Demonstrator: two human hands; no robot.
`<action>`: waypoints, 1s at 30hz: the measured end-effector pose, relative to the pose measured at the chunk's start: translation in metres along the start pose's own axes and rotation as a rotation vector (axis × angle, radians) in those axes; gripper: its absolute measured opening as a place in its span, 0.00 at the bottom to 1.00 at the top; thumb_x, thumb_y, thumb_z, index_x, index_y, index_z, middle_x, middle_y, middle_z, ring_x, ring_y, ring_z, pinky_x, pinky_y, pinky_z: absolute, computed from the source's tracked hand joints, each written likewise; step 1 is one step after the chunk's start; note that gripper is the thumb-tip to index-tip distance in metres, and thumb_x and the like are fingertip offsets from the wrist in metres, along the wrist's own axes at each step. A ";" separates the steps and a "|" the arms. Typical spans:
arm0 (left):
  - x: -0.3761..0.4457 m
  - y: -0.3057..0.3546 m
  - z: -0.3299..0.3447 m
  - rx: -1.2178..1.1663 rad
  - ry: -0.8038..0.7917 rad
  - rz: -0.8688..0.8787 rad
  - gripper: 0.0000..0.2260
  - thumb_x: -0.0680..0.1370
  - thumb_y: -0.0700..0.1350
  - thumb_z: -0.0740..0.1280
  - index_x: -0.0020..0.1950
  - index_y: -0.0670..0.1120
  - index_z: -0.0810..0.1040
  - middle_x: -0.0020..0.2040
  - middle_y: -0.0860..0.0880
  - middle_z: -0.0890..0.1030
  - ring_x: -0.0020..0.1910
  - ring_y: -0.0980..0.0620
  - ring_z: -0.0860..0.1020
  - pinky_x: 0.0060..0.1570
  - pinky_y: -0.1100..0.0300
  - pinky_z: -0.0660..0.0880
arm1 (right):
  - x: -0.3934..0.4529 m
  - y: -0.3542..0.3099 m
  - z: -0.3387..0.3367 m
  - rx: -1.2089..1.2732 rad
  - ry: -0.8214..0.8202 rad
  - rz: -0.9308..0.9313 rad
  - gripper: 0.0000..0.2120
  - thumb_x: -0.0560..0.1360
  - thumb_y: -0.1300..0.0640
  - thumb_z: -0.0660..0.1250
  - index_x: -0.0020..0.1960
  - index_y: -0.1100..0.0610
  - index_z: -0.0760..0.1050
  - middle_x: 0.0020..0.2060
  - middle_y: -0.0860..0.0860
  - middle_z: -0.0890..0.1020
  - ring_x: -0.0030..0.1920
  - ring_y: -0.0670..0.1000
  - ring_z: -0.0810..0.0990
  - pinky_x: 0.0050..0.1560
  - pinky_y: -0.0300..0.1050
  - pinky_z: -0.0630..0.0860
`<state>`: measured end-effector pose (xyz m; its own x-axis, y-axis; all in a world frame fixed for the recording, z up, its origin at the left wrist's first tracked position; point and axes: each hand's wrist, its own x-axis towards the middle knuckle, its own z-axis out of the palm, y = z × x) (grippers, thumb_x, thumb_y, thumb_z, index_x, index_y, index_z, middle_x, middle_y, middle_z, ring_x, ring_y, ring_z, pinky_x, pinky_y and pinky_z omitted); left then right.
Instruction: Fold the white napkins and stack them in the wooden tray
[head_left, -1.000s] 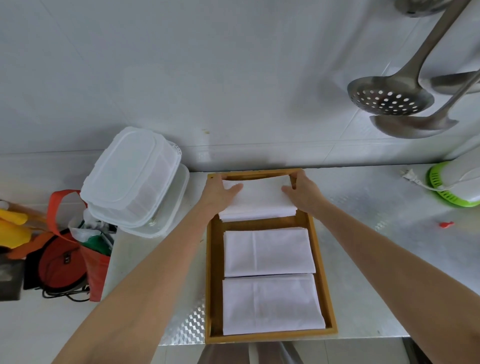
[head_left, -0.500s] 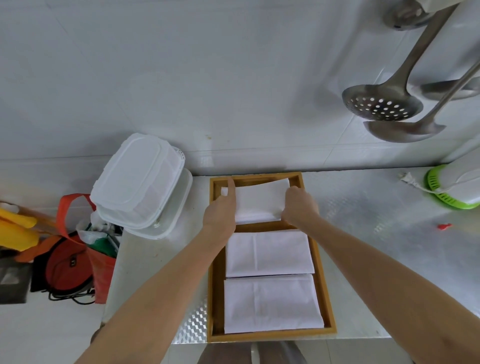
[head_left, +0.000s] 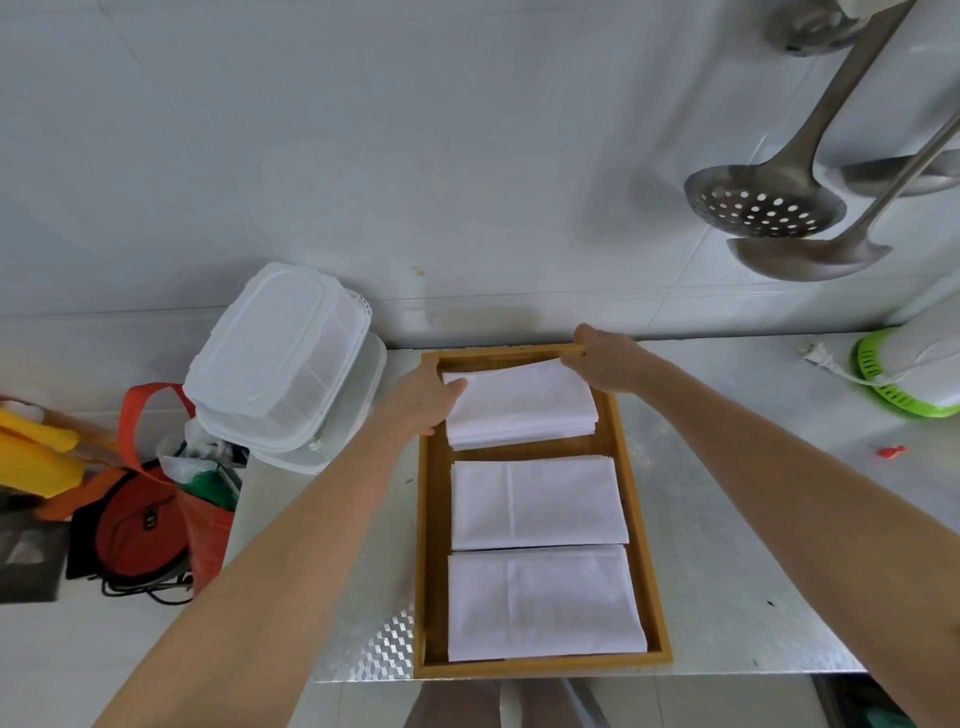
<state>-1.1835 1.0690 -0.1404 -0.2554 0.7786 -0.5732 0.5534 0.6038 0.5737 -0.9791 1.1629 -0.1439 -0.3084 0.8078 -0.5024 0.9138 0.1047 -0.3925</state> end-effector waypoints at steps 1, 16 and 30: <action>0.001 0.001 0.004 0.048 0.023 0.004 0.25 0.82 0.50 0.59 0.77 0.48 0.56 0.70 0.44 0.69 0.63 0.43 0.74 0.53 0.52 0.79 | 0.005 0.000 0.005 -0.002 -0.001 0.001 0.20 0.82 0.51 0.55 0.68 0.62 0.62 0.50 0.56 0.74 0.46 0.52 0.73 0.39 0.41 0.68; -0.005 0.000 0.030 0.205 0.070 0.119 0.24 0.83 0.44 0.57 0.78 0.45 0.54 0.76 0.45 0.62 0.74 0.45 0.62 0.70 0.54 0.62 | 0.023 0.008 0.025 -0.056 -0.127 0.078 0.17 0.81 0.47 0.58 0.61 0.58 0.69 0.52 0.54 0.74 0.47 0.52 0.75 0.40 0.40 0.70; -0.019 -0.005 0.033 0.208 0.052 0.159 0.26 0.82 0.43 0.59 0.78 0.45 0.53 0.69 0.42 0.71 0.55 0.50 0.77 0.49 0.63 0.71 | 0.009 0.009 0.035 -0.172 -0.113 0.101 0.18 0.81 0.51 0.56 0.60 0.64 0.73 0.53 0.57 0.77 0.49 0.54 0.75 0.46 0.43 0.69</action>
<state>-1.1552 1.0451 -0.1516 -0.1894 0.8719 -0.4515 0.7392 0.4293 0.5189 -0.9826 1.1510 -0.1794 -0.2322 0.7499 -0.6195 0.9701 0.1321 -0.2038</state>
